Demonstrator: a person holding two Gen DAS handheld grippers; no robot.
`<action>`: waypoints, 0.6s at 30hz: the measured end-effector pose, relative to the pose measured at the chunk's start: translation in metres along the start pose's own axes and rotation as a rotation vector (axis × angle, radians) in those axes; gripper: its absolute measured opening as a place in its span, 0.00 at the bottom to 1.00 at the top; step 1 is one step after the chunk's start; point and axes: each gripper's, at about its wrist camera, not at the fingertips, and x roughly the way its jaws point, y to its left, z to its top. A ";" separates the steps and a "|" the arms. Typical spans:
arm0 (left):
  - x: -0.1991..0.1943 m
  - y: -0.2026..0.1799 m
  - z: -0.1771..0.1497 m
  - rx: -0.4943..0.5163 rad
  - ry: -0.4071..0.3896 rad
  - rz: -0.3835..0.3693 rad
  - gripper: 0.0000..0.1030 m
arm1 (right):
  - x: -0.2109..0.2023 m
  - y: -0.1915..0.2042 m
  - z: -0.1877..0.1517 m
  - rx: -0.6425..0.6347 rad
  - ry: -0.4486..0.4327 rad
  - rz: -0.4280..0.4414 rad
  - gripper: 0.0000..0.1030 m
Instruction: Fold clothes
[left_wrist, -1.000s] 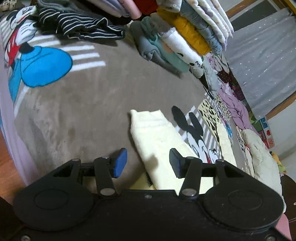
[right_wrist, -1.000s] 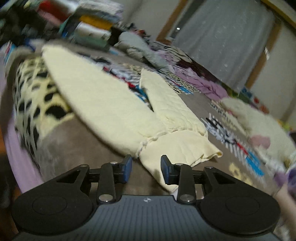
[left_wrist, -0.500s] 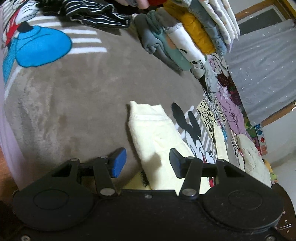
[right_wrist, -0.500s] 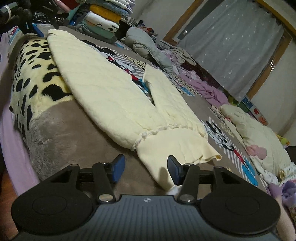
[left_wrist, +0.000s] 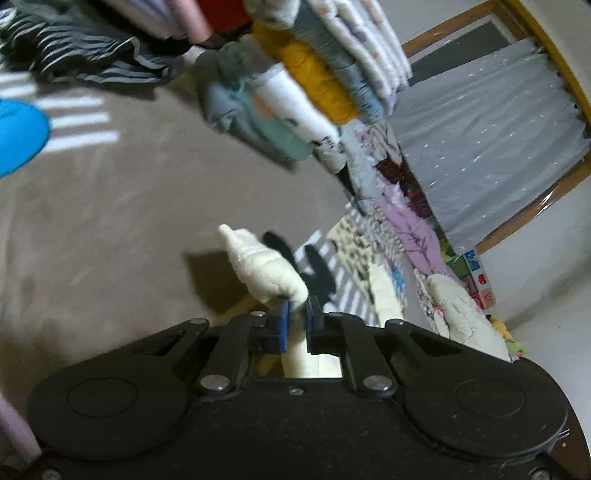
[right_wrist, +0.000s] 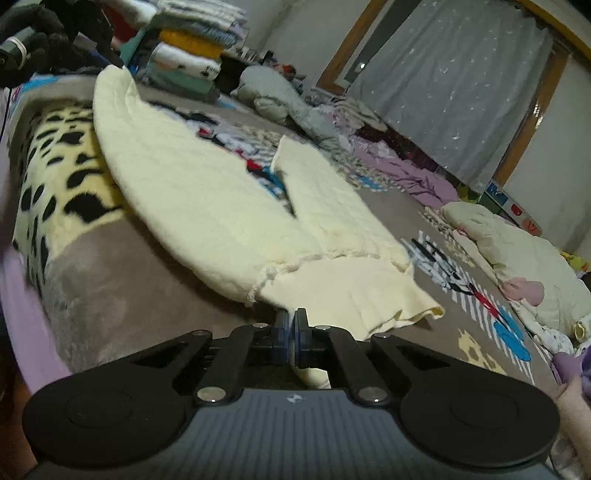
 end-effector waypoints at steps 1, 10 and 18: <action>0.001 -0.006 0.001 0.011 -0.007 -0.009 0.05 | 0.000 -0.004 0.000 0.014 -0.013 0.003 0.03; 0.036 -0.075 0.021 0.085 -0.048 -0.066 0.04 | 0.007 -0.049 0.012 0.164 -0.136 0.007 0.03; 0.107 -0.149 0.039 0.125 -0.066 -0.104 0.04 | 0.051 -0.104 0.020 0.297 -0.177 -0.002 0.03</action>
